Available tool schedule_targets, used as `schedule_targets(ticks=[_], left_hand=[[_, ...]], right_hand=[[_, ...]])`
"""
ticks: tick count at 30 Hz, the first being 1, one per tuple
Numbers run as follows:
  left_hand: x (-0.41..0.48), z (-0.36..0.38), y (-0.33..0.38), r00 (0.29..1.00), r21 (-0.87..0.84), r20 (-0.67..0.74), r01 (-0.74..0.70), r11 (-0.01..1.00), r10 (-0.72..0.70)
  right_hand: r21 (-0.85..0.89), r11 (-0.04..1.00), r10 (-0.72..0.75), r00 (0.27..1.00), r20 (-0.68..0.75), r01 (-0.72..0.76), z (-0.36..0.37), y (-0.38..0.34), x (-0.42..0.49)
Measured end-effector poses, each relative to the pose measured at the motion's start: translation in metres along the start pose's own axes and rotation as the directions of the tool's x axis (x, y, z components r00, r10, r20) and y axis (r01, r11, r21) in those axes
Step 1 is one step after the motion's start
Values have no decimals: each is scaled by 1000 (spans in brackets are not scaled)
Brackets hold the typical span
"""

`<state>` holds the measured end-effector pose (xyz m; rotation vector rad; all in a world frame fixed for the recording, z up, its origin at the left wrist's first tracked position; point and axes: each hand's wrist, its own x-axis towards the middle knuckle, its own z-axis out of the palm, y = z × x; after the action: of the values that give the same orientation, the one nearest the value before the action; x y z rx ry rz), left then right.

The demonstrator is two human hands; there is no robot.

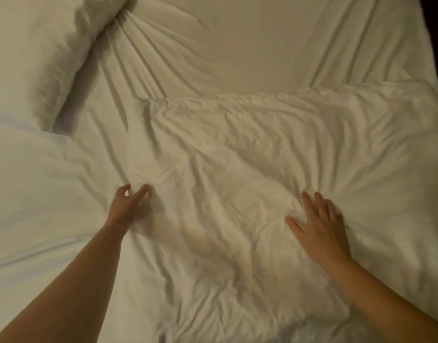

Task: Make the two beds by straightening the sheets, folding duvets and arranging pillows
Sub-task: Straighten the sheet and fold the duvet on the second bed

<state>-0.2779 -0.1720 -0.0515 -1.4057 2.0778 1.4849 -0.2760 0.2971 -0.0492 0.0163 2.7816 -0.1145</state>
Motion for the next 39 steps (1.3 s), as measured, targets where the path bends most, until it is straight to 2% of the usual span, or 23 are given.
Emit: schedule_targets(ticks=[4, 7, 11, 13, 15, 20, 23, 27, 30, 34, 39], left_hand=[[44, -6, 4, 993, -135, 121, 2, 991, 14], [67, -13, 14, 984, -145, 173, -12, 989, 37], [85, -21, 28, 939, -159, 343, 18, 987, 38], [87, -22, 30, 943, -141, 330, 0, 990, 47], [84, -23, 31, 966, -100, 250, -47, 994, 71], [69, -35, 34, 966, -33, 217, -134, 990, 138], [66, -38, 39, 956, -22, 252, -151, 988, 151], [75, -41, 50, 942, -55, 327, -67, 996, 81], [94, -35, 46, 934, -87, 349, -51, 995, 79], [114, -29, 45, 902, -125, 421, -45, 991, 94], [121, -37, 48, 877, -45, 462, -122, 991, 129]], right_hand=[[-10, 998, 63, 998, -28, -64, 17, -37, -23], [4, 995, 103, 992, -73, -103, 29, -74, -51], [119, 988, 110, 988, -113, -97, 39, -153, -103], [197, 980, 60, 992, -109, -38, 45, -195, -135], [246, 969, -7, 999, -48, 19, 51, -235, -166], [303, 953, -43, 997, 57, 24, 74, -308, -219], [252, 967, 10, 994, 111, -38, 91, -327, -233], [216, 967, 99, 983, 158, -132, 107, -346, -247], [181, 970, 139, 982, 131, -162, 113, -366, -254], [197, 961, 197, 980, 2, -194, 117, -401, -261], [107, 930, 341, 935, 96, -351, 147, -447, -269]])
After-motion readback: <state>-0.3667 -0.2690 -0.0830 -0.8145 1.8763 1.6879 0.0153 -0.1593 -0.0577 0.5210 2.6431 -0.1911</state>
